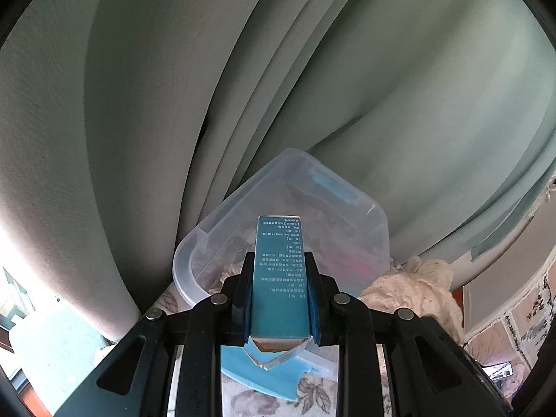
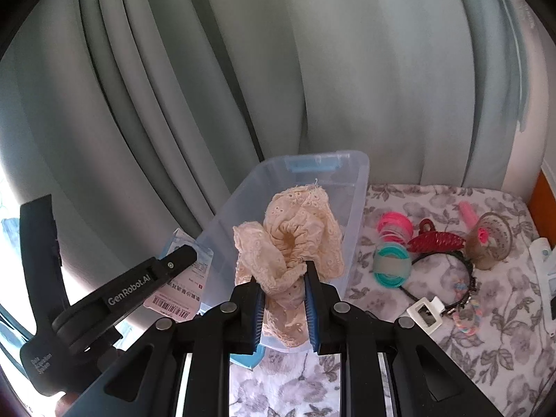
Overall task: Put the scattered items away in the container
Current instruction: 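Carry the teal box and lace scrunchie over the clear box and release both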
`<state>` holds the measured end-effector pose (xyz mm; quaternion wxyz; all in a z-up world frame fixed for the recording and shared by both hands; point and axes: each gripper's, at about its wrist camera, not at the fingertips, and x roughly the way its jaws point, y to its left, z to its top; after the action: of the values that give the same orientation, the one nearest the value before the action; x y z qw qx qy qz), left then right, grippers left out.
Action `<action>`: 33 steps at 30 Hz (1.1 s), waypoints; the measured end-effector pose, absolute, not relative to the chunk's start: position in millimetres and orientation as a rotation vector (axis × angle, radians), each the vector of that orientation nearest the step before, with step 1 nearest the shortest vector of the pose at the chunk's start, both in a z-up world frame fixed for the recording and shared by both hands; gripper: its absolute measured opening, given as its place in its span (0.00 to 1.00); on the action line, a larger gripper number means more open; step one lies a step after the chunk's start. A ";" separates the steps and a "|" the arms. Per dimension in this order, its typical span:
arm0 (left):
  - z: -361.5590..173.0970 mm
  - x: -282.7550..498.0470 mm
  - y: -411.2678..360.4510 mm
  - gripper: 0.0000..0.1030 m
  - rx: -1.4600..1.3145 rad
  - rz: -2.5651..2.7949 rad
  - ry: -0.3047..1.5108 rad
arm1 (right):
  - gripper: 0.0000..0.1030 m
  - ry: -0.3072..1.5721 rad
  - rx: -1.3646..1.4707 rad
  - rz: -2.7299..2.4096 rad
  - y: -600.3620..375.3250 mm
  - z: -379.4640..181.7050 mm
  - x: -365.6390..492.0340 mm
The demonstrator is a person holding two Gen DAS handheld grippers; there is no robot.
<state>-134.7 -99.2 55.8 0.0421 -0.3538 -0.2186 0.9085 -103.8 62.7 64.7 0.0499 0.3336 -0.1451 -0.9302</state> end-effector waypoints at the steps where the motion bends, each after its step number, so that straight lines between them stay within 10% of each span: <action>1: 54.3 -135.7 -100.6 0.25 -1.089 2.778 -0.674 | 0.21 -0.443 1.026 -2.830 62.6 62.1 -106.4; 33: 23.5 -165.7 -89.1 0.29 -1.213 2.705 -0.637 | 0.31 -0.473 1.195 -2.739 69.8 19.6 -147.1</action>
<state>-165.7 -89.1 23.5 0.0549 -0.3994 -0.2098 0.8908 -147.1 69.8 19.6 0.0582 0.3944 -0.1559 -0.9038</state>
